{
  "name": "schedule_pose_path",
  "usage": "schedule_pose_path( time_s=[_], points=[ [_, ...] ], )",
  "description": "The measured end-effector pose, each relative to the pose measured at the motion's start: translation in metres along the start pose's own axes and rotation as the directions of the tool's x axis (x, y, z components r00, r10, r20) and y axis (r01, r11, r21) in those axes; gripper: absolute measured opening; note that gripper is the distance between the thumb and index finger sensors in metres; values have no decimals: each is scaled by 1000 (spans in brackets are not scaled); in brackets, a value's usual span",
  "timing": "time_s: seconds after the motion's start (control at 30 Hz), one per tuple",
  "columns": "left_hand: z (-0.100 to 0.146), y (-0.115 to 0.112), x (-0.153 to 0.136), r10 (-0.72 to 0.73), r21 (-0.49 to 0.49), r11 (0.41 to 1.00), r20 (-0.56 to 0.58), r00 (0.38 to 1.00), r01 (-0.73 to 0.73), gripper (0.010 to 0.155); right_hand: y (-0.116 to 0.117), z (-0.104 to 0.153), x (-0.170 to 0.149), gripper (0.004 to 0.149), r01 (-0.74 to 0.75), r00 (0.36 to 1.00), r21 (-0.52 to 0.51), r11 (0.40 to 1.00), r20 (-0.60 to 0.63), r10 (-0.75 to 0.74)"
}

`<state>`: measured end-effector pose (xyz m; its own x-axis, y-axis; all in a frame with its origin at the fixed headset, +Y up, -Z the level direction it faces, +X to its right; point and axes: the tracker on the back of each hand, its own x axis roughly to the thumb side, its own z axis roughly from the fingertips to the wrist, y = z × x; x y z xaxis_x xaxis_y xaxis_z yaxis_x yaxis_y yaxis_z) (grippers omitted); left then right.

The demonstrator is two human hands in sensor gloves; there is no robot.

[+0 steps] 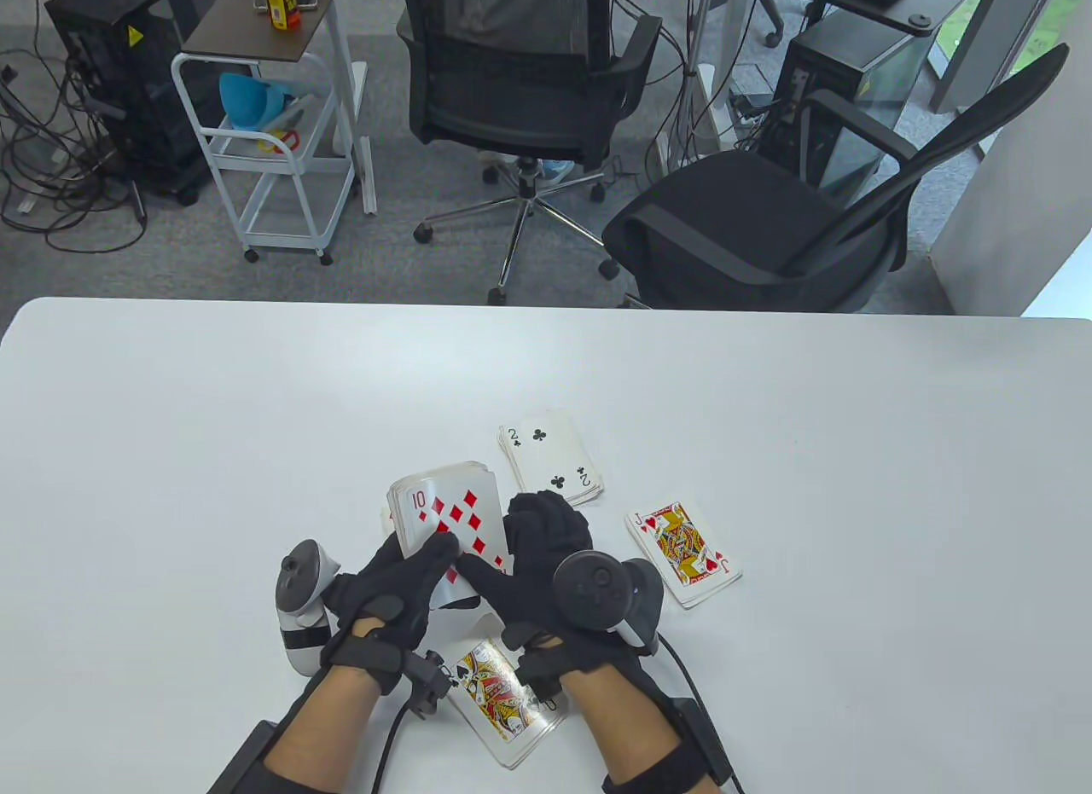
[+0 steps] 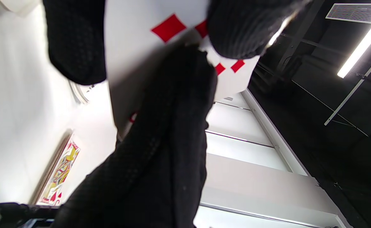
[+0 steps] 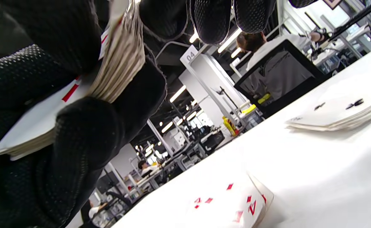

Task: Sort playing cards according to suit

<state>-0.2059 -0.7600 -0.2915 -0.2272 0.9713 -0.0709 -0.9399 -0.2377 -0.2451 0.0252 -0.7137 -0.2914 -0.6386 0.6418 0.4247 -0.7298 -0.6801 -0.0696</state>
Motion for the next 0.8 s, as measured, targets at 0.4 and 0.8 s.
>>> schedule_pose_path(
  time_s=[0.4, 0.8],
  points=[
    [0, 1, 1, 40, -16, 999, -11, 999, -40, 56, -8, 2, 3, 38, 73, 997, -129, 989, 34, -69],
    [0, 9, 6, 35, 12, 999, -11, 999, -35, 57, -10, 1, -6, 43, 52, 998, -121, 991, -37, -57]
  ],
)
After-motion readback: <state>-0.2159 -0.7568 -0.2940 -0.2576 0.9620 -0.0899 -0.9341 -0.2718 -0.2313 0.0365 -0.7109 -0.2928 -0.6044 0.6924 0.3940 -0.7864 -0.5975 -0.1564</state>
